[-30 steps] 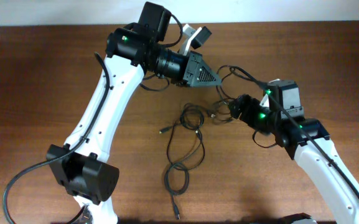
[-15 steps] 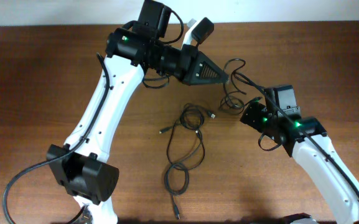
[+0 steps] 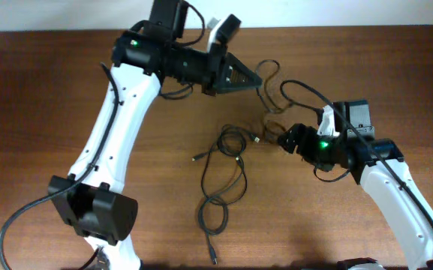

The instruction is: Untangle cables

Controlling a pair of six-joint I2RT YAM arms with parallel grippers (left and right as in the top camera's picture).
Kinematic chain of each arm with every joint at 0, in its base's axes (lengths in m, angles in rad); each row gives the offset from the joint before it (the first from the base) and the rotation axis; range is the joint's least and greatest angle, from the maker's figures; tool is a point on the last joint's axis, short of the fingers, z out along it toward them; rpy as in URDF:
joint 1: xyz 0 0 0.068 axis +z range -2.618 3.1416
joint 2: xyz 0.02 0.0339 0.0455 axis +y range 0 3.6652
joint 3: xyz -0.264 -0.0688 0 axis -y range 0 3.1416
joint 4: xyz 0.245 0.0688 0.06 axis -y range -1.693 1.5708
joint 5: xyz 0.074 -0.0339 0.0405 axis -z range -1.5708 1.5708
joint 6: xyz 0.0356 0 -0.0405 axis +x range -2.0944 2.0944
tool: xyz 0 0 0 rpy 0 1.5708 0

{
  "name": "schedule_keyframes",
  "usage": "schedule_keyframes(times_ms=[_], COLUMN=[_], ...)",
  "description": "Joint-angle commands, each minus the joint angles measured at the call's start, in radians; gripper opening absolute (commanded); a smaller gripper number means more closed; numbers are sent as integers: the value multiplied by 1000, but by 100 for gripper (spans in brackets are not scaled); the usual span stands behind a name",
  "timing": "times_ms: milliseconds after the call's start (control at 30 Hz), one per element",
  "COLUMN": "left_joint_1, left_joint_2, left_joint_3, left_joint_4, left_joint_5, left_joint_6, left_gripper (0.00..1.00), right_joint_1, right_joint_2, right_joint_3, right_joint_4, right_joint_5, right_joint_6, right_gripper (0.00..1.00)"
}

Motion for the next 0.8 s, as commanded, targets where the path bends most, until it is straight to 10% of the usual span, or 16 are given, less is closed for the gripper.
schedule_keyframes(times_ms=[0,500,767], left_joint_1=[43,43,37], left_joint_2=[-36,-36,-36], left_joint_3=[11,11,11], left_joint_4=[18,285,393], left_joint_5=[-37,-29,-74], left_joint_6=[-76,-795,-759], left_gripper=[0,0,0], right_joint_1=[-1,132,145], right_joint_2=[4,5,4], right_joint_3=[8,8,8], right_joint_4=[0,122,192], right_joint_5=[-80,248,238], right_joint_6=[-37,-122,-47], right_gripper=[83,83,83])
